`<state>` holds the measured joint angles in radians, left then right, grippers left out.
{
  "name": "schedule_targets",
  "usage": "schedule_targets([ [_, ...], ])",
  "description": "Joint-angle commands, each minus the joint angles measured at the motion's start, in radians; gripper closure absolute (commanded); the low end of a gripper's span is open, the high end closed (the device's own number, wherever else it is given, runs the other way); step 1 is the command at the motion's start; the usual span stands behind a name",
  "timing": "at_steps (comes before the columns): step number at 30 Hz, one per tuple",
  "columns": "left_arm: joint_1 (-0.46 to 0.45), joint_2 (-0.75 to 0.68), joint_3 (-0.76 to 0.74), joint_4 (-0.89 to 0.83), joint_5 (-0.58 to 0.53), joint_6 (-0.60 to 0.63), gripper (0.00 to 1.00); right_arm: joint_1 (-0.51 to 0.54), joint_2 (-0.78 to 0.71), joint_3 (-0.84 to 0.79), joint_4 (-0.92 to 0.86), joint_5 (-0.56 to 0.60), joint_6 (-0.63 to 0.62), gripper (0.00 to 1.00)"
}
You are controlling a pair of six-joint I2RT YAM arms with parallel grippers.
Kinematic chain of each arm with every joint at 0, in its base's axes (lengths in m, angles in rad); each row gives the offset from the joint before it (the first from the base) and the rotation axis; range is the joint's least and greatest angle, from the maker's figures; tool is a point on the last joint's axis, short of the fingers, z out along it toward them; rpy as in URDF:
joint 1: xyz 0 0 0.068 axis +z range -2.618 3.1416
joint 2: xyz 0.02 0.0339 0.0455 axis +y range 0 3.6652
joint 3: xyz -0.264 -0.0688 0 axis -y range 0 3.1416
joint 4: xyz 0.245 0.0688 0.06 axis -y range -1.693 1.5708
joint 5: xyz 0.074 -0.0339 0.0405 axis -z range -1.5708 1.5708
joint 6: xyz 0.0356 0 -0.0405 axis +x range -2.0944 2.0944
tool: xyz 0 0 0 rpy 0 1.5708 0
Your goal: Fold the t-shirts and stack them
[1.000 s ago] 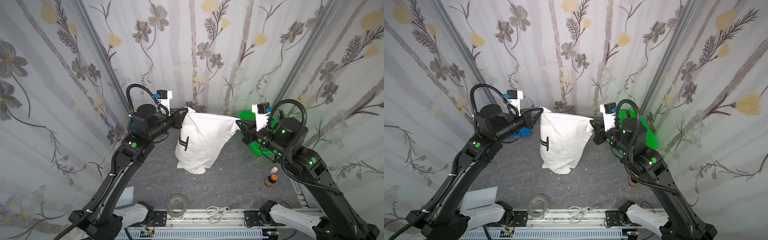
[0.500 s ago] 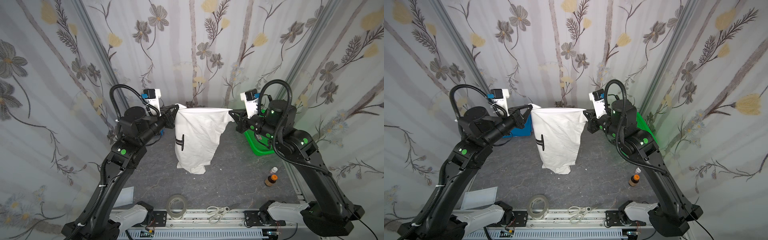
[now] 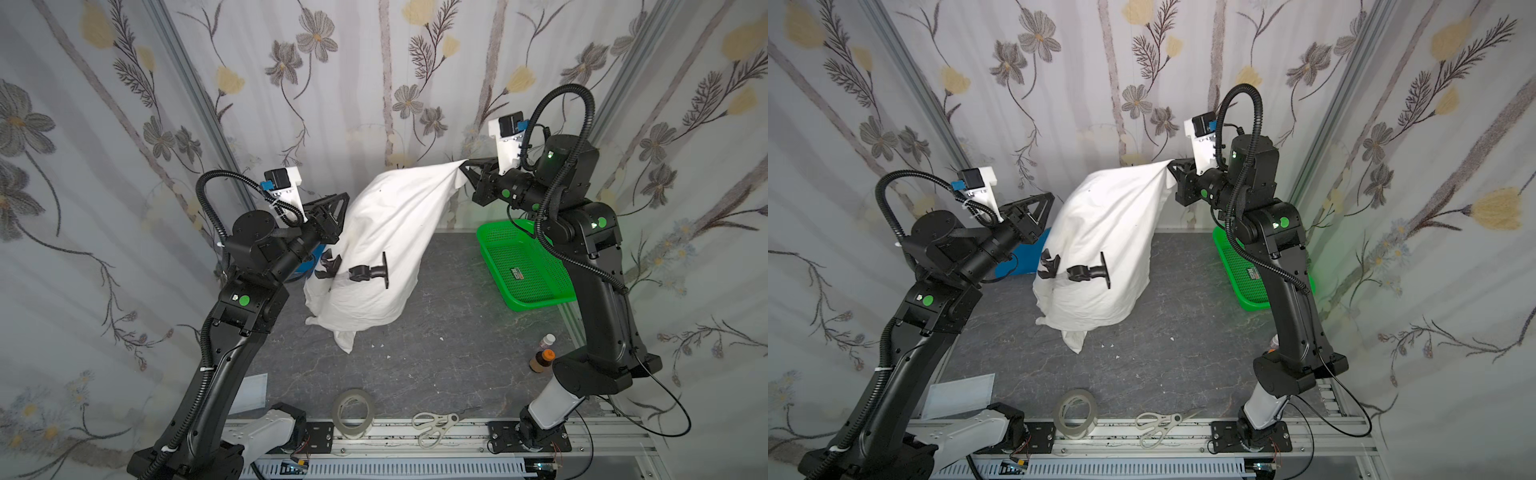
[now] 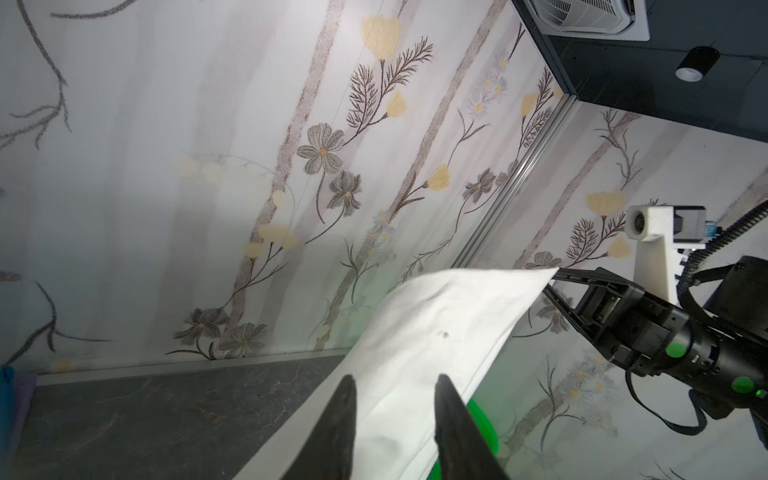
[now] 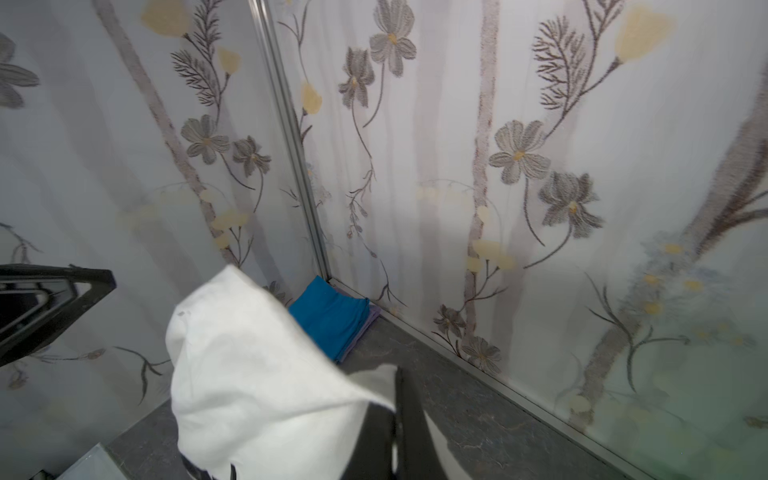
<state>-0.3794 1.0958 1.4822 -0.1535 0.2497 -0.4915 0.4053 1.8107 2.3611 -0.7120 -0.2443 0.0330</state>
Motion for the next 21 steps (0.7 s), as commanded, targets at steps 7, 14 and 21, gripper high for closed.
schedule_targets([
  [7, 0.010, -0.034, -0.003, -0.115, -0.034, 0.000, 0.00, -0.067, -0.396, -0.754, 0.107, 0.185, 0.005, 1.00],
  [14, 0.028, 0.153, -0.183, -0.142, 0.068, -0.072, 0.00, -0.050, -0.657, -1.444, 0.369, 0.051, 0.177, 1.00],
  [21, 0.030, 0.534, -0.121, -0.154, 0.149, -0.032, 0.00, -0.021, -0.843, -1.734, 0.359, 0.124, 0.312, 1.00],
])
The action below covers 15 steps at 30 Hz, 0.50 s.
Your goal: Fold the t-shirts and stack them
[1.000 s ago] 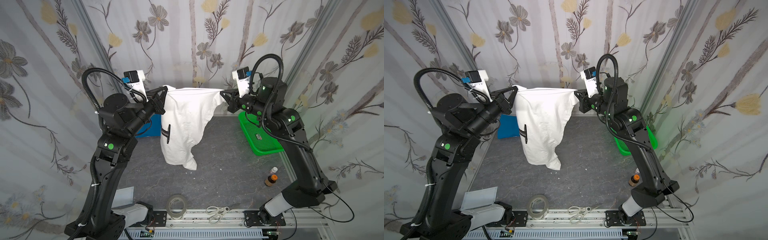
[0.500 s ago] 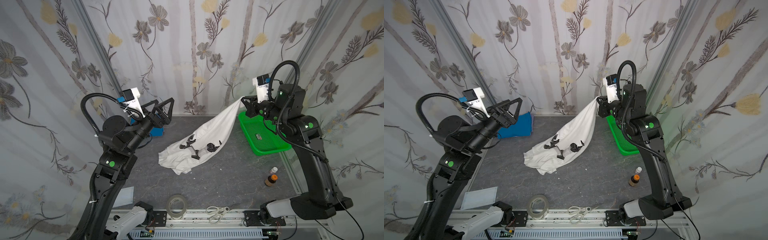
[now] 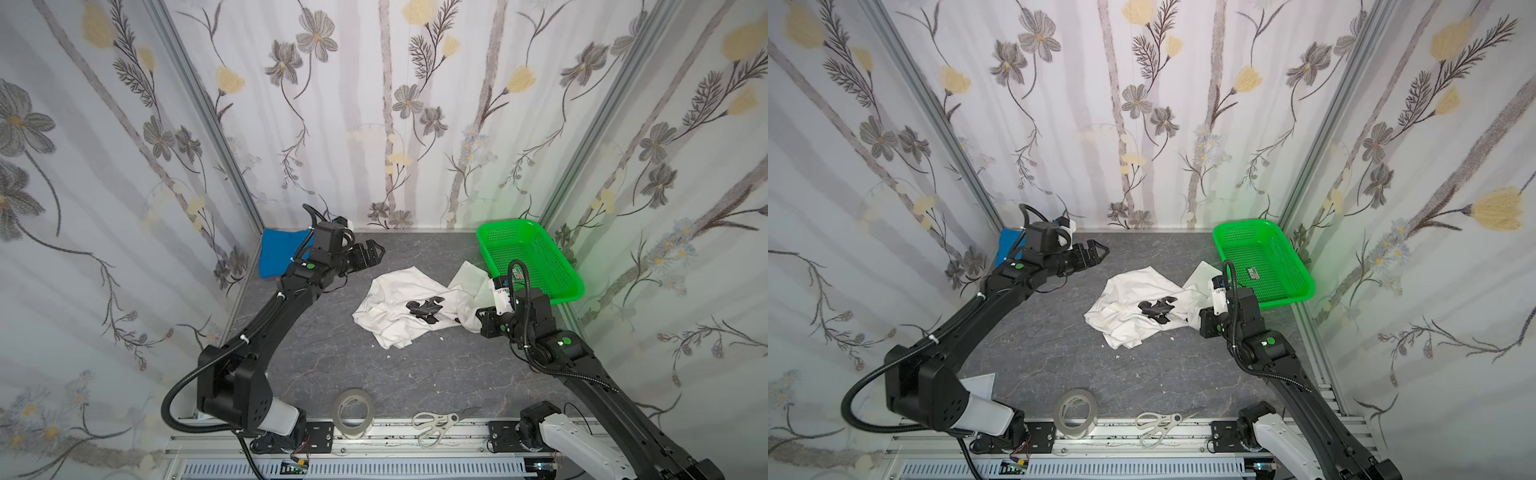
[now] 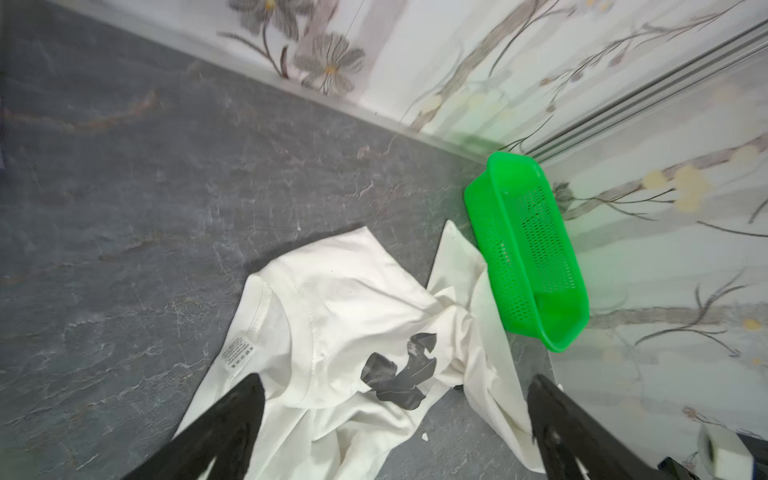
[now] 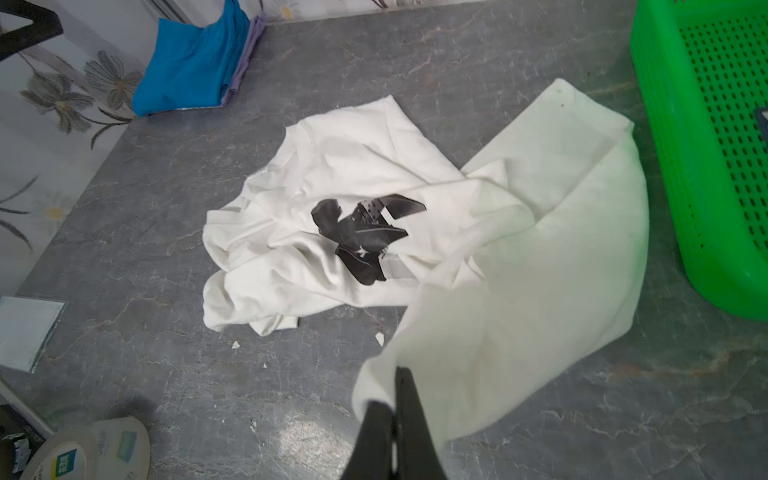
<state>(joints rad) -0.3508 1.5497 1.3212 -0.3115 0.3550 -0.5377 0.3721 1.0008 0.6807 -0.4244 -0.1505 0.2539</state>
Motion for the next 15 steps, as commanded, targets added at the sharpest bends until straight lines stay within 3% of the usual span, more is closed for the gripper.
schedule_targets([
  [1, 0.001, 0.147, 0.072, 0.014, 0.058, 0.020, 0.00, 0.048, -0.050, -0.066, 0.078, 0.071, 0.115, 1.00],
  [8, -0.008, 0.538, 0.323, 0.005, 0.022, 0.025, 0.15, 0.093, -0.047, -0.073, 0.085, 0.086, 0.214, 1.00],
  [15, -0.050, 0.837, 0.691, -0.244, -0.078, 0.128, 0.17, 0.096, -0.082, -0.101, 0.090, 0.078, 0.228, 1.00],
])
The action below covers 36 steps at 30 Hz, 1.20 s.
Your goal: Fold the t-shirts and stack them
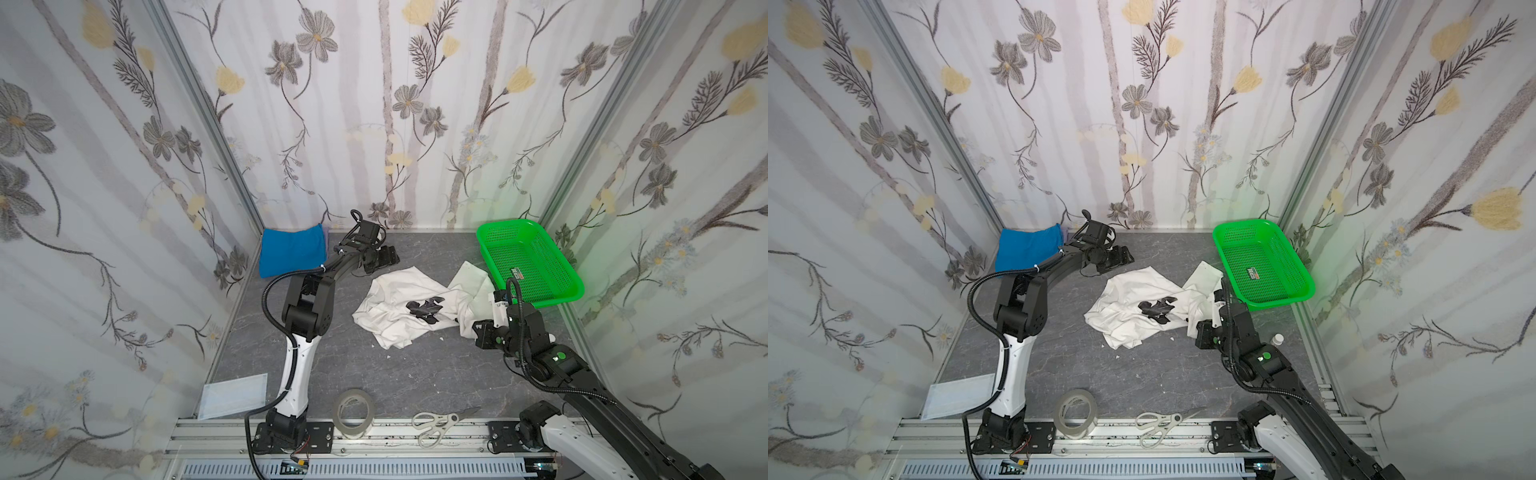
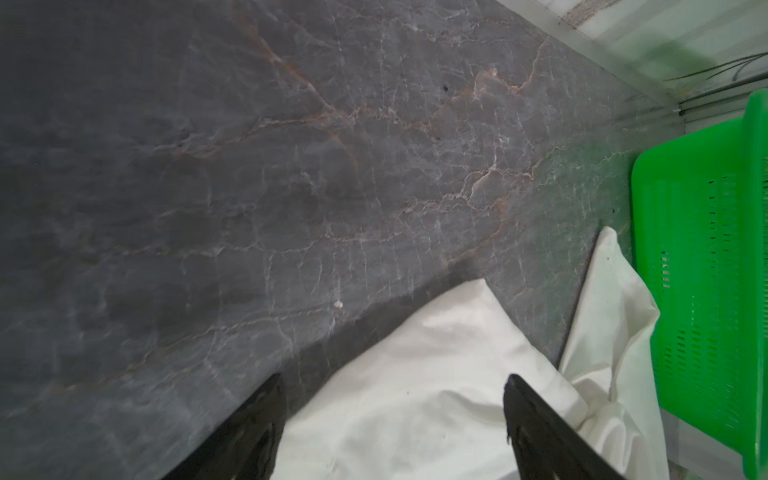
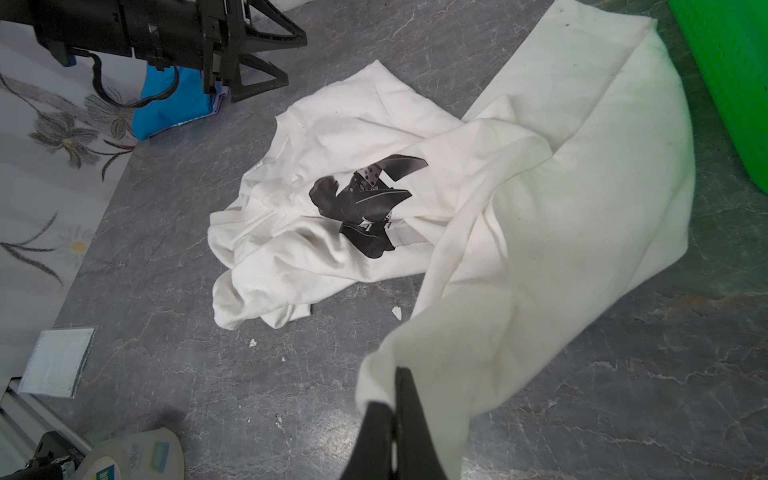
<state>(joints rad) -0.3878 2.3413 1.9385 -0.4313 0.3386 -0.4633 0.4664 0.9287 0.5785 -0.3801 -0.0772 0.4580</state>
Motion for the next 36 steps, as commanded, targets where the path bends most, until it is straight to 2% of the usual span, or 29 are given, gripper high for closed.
schedule_targets([
  [1, -0.019, 0.065, 0.096, -0.140, -0.078, 0.071, 0.17, 0.002, -0.015, 0.004, 0.042, 0.005, 0.019, 1.00],
  [3, -0.030, 0.098, 0.142, -0.181, -0.094, 0.094, 0.18, 0.001, -0.024, 0.009, 0.042, 0.013, 0.011, 1.00],
  [6, -0.046, 0.139, 0.218, -0.277, -0.109, 0.135, 0.23, -0.001, -0.031, 0.018, 0.043, 0.018, 0.002, 1.00],
  [9, -0.064, 0.132, 0.219, -0.313, -0.107, 0.172, 0.28, -0.002, -0.023, 0.033, 0.043, 0.018, -0.008, 1.00],
  [11, -0.072, 0.125, 0.211, -0.324, -0.104, 0.188, 0.35, -0.004, -0.012, 0.042, 0.047, 0.013, -0.017, 1.00],
  [13, -0.073, 0.125, 0.211, -0.335, -0.080, 0.192, 0.49, -0.005, 0.001, 0.052, 0.051, 0.010, -0.023, 1.00],
  [15, -0.073, 0.121, 0.210, -0.349, -0.070, 0.195, 0.67, -0.006, 0.013, 0.065, 0.053, 0.008, -0.031, 1.00],
  [17, -0.071, 0.095, 0.202, -0.360, -0.075, 0.196, 0.93, -0.008, 0.026, 0.088, 0.055, 0.004, -0.043, 1.00],
  [18, -0.070, 0.073, 0.189, -0.354, -0.089, 0.194, 1.00, -0.009, 0.033, 0.102, 0.053, 0.005, -0.049, 1.00],
  [21, -0.055, -0.014, 0.151, -0.324, -0.129, 0.186, 1.00, -0.010, 0.064, 0.155, 0.056, 0.005, -0.075, 1.00],
  [25, -0.001, -0.111, 0.208, -0.323, -0.127, 0.191, 1.00, -0.048, 0.192, 0.296, 0.092, -0.018, -0.133, 1.00],
  [28, 0.061, -0.104, 0.391, -0.356, -0.047, 0.198, 1.00, -0.110, 0.355, 0.484, 0.104, -0.061, -0.200, 1.00],
  [31, 0.125, -0.055, 0.667, -0.399, 0.086, 0.199, 1.00, -0.162, 0.517, 0.805, 0.014, -0.046, -0.258, 1.00],
  [33, 0.159, -0.045, 0.819, -0.422, 0.115, 0.189, 1.00, -0.199, 0.591, 0.987, -0.043, -0.036, -0.281, 1.00],
  [36, 0.207, -0.103, 0.839, -0.397, 0.185, 0.171, 1.00, -0.277, 0.661, 1.149, -0.089, -0.056, -0.276, 1.00],
])
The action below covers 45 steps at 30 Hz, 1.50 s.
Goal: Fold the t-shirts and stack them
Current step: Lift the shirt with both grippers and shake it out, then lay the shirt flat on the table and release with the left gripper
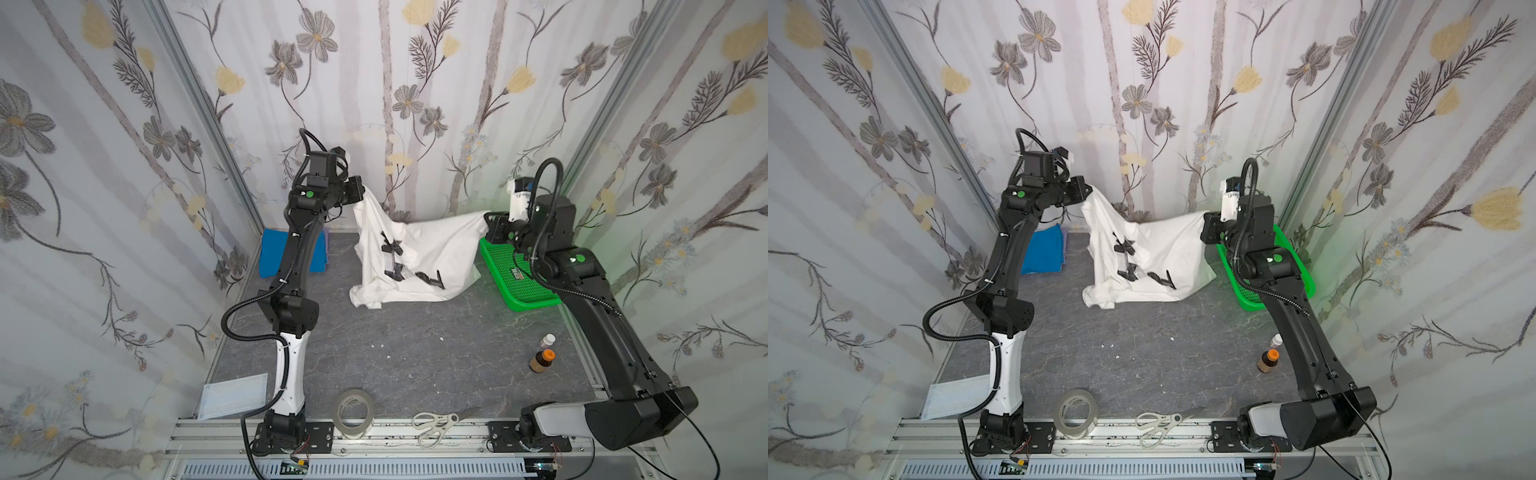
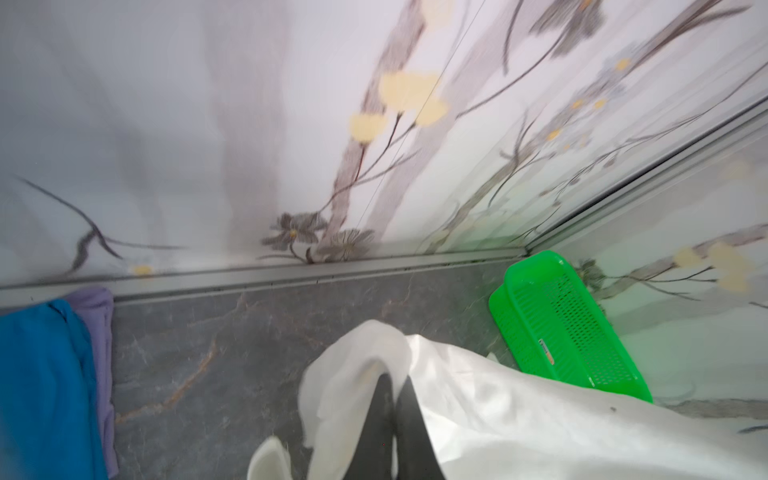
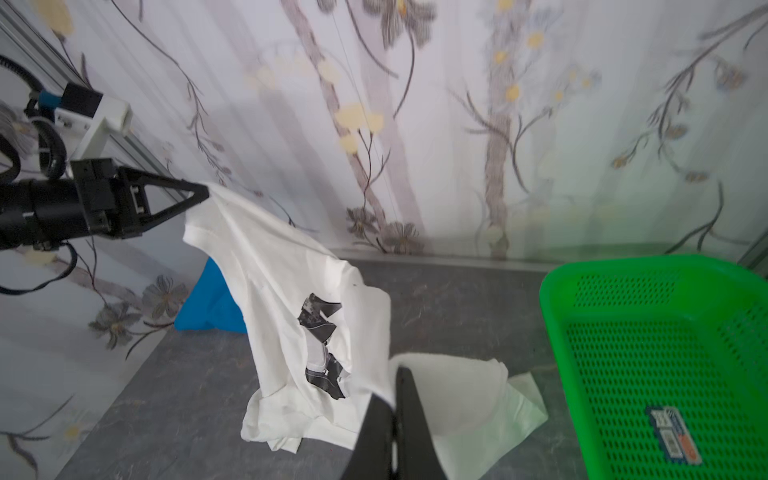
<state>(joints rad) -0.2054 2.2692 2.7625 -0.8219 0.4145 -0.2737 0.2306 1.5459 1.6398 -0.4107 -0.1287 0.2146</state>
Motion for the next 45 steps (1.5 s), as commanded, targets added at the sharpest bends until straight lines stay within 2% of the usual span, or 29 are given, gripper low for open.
schedule_targets([
  [1, 0.036, -0.065, -0.018, 0.006, 0.128, -0.013, 1.00, -0.063, 0.043, 0.115, -0.063, -0.009, -0.031, 1.00],
  [4, 0.043, -0.190, -0.172, 0.016, 0.131, 0.042, 1.00, -0.105, 0.028, 0.119, -0.076, -0.002, -0.027, 1.00],
  [6, 0.044, -0.306, -0.357, 0.043, 0.110, 0.064, 1.00, -0.117, -0.028, 0.054, -0.077, 0.009, -0.030, 1.00],
  [9, 0.046, -0.579, -0.824, 0.230, 0.055, 0.056, 1.00, -0.123, -0.176, -0.157, -0.040, 0.017, -0.027, 1.00],
  [11, 0.044, -0.782, -1.167, 0.375, 0.001, 0.021, 1.00, -0.125, -0.300, -0.353, 0.005, -0.005, 0.003, 1.00],
  [14, 0.033, -0.999, -1.536, 0.461, -0.123, -0.035, 1.00, -0.123, -0.457, -0.629, 0.065, -0.045, 0.076, 1.00],
  [15, 0.032, -1.059, -1.624, 0.473, -0.132, -0.068, 0.96, -0.122, -0.497, -0.701, 0.077, -0.060, 0.092, 1.00],
  [17, 0.030, -1.161, -1.783, 0.490, -0.116, -0.141, 0.62, -0.118, -0.582, -0.828, 0.086, -0.077, 0.139, 1.00],
  [19, 0.022, -1.248, -1.888, 0.490, -0.110, -0.191, 0.14, -0.111, -0.652, -0.902, 0.072, -0.065, 0.165, 1.00],
  [20, 0.022, -1.290, -1.920, 0.471, -0.129, -0.203, 0.00, -0.110, -0.680, -0.937, 0.057, -0.052, 0.167, 1.00],
  [22, 0.024, -1.342, -1.948, 0.444, -0.171, -0.200, 0.00, -0.111, -0.706, -0.956, 0.026, -0.034, 0.164, 1.00],
  [24, 0.030, -1.336, -1.932, 0.422, -0.188, -0.186, 0.00, -0.111, -0.710, -0.968, 0.012, -0.027, 0.160, 1.00],
  [30, 0.022, -1.078, -1.836, 0.466, 0.000, -0.222, 0.00, -0.111, -0.695, -0.975, 0.024, -0.011, 0.177, 1.00],
  [33, -0.004, -0.974, -1.821, 0.486, 0.004, -0.227, 0.05, -0.111, -0.700, -0.991, 0.014, 0.042, 0.216, 1.00],
  [35, -0.027, -0.899, -1.809, 0.502, 0.004, -0.233, 0.14, -0.112, -0.721, -1.022, 0.027, 0.084, 0.286, 1.00],
  [40, -0.083, -0.709, -1.763, 0.571, -0.013, -0.246, 0.20, -0.112, -0.767, -1.143, 0.174, 0.018, 0.387, 1.00],
  [45, -0.105, -0.525, -1.678, 0.673, -0.073, -0.234, 0.26, -0.111, -0.752, -1.163, 0.192, -0.008, 0.381, 1.00],
])
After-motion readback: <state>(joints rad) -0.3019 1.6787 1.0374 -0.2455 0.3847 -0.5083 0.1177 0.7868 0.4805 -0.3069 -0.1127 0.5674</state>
